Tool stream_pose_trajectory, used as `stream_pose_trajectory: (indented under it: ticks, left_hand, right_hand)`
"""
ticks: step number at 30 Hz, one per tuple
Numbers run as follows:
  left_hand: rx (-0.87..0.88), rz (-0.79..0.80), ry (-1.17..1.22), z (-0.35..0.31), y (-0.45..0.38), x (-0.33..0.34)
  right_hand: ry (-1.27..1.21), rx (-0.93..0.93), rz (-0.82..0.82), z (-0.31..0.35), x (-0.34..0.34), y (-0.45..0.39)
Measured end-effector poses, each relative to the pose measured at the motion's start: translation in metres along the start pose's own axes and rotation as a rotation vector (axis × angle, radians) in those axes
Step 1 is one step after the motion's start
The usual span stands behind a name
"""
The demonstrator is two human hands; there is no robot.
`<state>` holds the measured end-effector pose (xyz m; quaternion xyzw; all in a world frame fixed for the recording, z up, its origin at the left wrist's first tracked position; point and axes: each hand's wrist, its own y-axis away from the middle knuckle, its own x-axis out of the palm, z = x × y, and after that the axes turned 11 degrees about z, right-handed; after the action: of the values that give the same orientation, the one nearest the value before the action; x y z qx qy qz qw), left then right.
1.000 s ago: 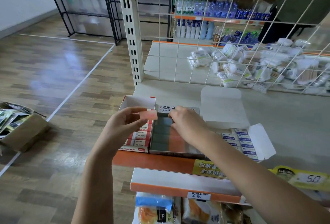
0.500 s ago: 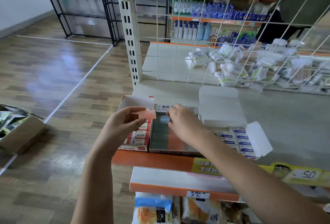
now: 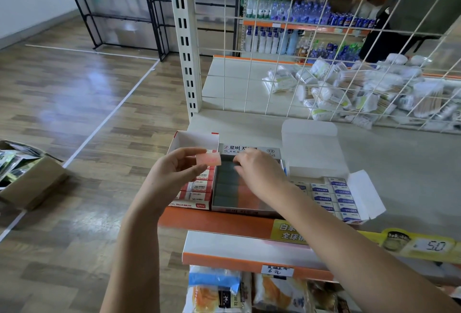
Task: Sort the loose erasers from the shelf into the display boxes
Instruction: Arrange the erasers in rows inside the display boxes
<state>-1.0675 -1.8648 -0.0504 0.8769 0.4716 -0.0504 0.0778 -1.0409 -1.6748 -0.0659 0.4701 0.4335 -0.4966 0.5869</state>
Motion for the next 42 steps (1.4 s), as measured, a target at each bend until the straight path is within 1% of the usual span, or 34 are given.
stream_pose_trajectory:
  ticks: [5,10,16,23,26,29,34,42]
  left_hand:
    - [-0.014,0.005,-0.021,0.0,0.0,0.0]
    - [-0.01,-0.003,-0.074,-0.002,0.0,0.003]
    - [0.041,0.051,-0.217,-0.016,-0.001,0.012]
    - [0.115,0.176,-0.491,-0.033,-0.012,0.035]
    - [0.118,0.251,-0.568,-0.037,-0.015,0.051]
    - [0.102,0.333,-0.624,-0.038,-0.018,0.065]
    - [0.09,0.414,-0.766,-0.033,-0.022,0.08]
    - [0.08,0.529,-0.949,-0.03,-0.028,0.095]
  right_hand:
    - [0.107,0.013,-0.037,0.003,0.004,-0.002]
    - [0.103,0.006,-0.029,0.003,-0.002,0.001]
    - [0.077,0.067,-0.165,-0.017,-0.029,0.041]
    - [-0.055,0.216,-0.102,-0.045,-0.037,0.076]
    - [-0.131,0.281,-0.043,-0.049,-0.037,0.081]
    - [-0.189,0.334,-0.037,-0.052,-0.035,0.084]
    - [-0.267,0.334,0.012,-0.053,-0.036,0.088]
    - [-0.338,0.324,-0.001,-0.05,-0.035,0.09]
